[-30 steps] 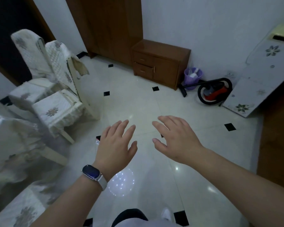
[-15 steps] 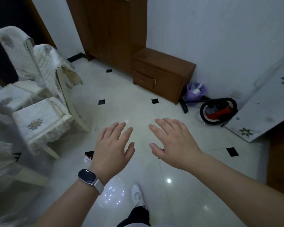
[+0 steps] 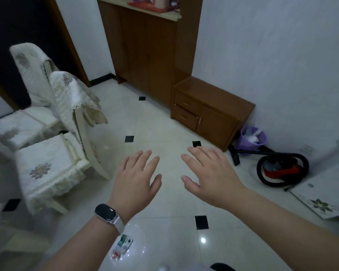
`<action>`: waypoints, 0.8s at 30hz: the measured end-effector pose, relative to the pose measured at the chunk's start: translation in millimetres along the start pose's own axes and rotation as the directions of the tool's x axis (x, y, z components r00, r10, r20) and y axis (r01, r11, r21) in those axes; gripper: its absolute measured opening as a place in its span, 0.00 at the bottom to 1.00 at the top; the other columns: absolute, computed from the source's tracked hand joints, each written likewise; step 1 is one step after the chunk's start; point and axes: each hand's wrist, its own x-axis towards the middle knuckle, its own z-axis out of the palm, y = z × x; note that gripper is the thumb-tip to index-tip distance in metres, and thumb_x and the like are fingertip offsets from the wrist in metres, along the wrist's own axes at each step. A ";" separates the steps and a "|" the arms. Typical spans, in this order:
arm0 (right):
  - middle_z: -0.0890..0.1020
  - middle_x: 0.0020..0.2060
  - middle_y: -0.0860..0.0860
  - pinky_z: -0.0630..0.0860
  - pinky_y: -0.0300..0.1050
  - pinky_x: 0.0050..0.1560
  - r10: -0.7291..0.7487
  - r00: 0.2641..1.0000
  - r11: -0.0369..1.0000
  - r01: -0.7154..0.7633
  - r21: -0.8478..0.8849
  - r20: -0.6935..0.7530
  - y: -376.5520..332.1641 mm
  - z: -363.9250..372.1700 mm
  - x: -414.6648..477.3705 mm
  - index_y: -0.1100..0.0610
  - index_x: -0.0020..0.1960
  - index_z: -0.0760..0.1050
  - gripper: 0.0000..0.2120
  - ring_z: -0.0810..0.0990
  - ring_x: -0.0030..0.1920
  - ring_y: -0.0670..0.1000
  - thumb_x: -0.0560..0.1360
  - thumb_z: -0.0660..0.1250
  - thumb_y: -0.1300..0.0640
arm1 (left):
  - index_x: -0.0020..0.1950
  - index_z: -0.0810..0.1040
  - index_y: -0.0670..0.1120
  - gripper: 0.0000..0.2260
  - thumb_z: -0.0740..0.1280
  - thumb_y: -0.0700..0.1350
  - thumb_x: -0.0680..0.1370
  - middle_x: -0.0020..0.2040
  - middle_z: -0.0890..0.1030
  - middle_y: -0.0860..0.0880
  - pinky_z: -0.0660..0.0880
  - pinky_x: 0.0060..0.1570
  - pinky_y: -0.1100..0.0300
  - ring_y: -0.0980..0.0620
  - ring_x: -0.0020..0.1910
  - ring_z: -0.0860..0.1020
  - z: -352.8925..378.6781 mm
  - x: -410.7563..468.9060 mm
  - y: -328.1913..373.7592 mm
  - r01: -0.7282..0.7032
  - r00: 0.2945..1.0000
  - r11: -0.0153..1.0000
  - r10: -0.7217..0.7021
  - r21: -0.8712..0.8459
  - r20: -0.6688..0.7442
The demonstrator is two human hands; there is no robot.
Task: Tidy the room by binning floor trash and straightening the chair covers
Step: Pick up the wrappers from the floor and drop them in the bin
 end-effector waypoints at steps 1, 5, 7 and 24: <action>0.78 0.62 0.56 0.66 0.54 0.62 -0.018 1.000 1.000 0.018 0.010 0.003 6.3 6.4 11.1 0.56 0.64 0.77 0.24 0.75 0.62 0.58 0.75 0.61 0.43 | 0.65 0.77 0.47 0.21 0.60 0.55 0.77 0.66 0.78 0.44 0.66 0.65 0.44 0.42 0.65 0.75 4.1 8.5 -5.0 0.012 1.000 1.000 -0.012 0.003 -0.006; 0.78 0.63 0.56 0.70 0.55 0.63 -0.073 0.997 0.994 0.070 0.088 0.031 32.7 38.9 51.7 0.55 0.65 0.76 0.24 0.74 0.63 0.58 0.75 0.59 0.42 | 0.65 0.78 0.47 0.20 0.62 0.54 0.76 0.66 0.78 0.44 0.67 0.64 0.43 0.41 0.64 0.75 24.8 37.3 -19.7 0.098 0.995 0.995 -0.098 0.032 0.017; 0.77 0.63 0.55 0.67 0.55 0.64 -0.122 0.991 0.986 0.115 0.123 0.053 48.9 57.8 73.2 0.55 0.65 0.76 0.25 0.73 0.63 0.57 0.75 0.59 0.42 | 0.65 0.77 0.47 0.21 0.62 0.55 0.77 0.66 0.78 0.45 0.68 0.64 0.44 0.42 0.64 0.75 37.1 50.3 -23.4 0.149 0.988 0.987 -0.151 0.066 0.031; 0.78 0.59 0.54 0.64 0.50 0.61 -0.671 0.742 0.677 0.607 0.416 0.010 147.6 147.7 261.9 0.56 0.62 0.76 0.23 0.75 0.59 0.58 0.74 0.60 0.43 | 0.64 0.77 0.48 0.21 0.60 0.56 0.75 0.65 0.78 0.46 0.68 0.65 0.44 0.43 0.65 0.74 61.9 130.8 13.2 0.742 0.638 0.614 -0.770 0.269 -0.003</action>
